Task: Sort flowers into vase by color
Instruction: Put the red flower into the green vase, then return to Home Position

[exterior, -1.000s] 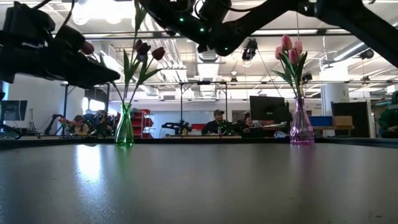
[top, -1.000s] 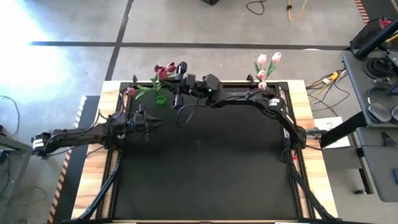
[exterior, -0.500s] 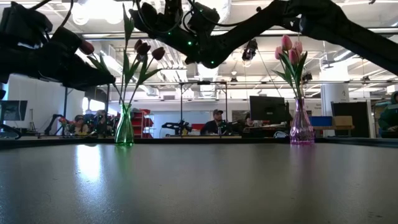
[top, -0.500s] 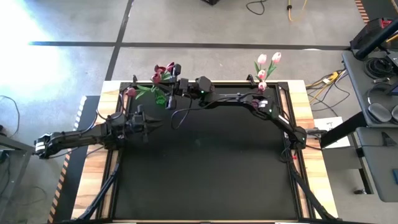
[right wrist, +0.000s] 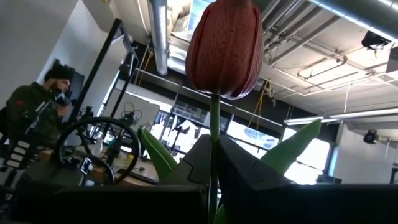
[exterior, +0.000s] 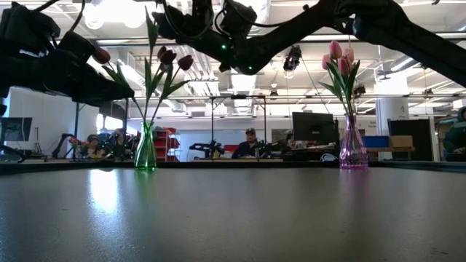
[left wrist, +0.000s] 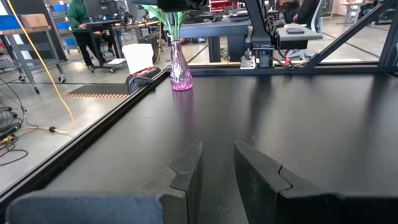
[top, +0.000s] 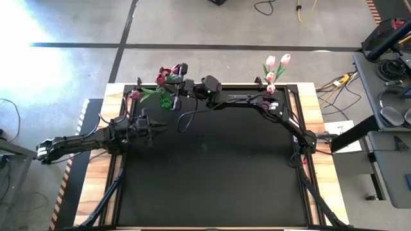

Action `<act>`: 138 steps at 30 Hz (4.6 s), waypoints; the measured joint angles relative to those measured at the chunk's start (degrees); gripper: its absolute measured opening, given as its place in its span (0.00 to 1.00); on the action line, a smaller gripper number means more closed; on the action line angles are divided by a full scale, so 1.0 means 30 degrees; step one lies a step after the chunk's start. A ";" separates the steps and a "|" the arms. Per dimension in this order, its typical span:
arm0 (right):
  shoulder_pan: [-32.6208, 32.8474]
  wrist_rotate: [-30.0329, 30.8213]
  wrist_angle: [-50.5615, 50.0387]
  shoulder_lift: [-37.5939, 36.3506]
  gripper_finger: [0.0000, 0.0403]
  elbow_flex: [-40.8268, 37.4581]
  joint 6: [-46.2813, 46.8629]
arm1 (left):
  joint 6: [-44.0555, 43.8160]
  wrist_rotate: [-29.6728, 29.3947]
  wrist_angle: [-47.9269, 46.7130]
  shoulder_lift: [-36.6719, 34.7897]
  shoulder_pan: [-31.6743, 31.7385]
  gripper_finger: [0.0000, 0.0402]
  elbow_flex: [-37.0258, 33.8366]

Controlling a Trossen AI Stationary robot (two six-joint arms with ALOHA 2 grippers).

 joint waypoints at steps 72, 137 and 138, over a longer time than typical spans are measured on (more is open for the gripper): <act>0.0307 0.7662 -1.1775 0.0695 0.31 0.1138 0.1605 | -0.0443 0.0043 -0.0007 -0.0007 -0.0007 0.19 0.0000; 0.0633 0.6361 -0.8116 -3.3114 0.02 -3.7275 0.2986 | 0.0235 -0.2406 -0.2279 -0.5101 -0.0002 0.19 -0.0007; 0.0619 0.6195 -0.8108 -3.3612 0.02 -3.7594 0.3064 | 0.0201 -0.2346 -0.2293 -0.5111 -0.0005 0.19 -0.0007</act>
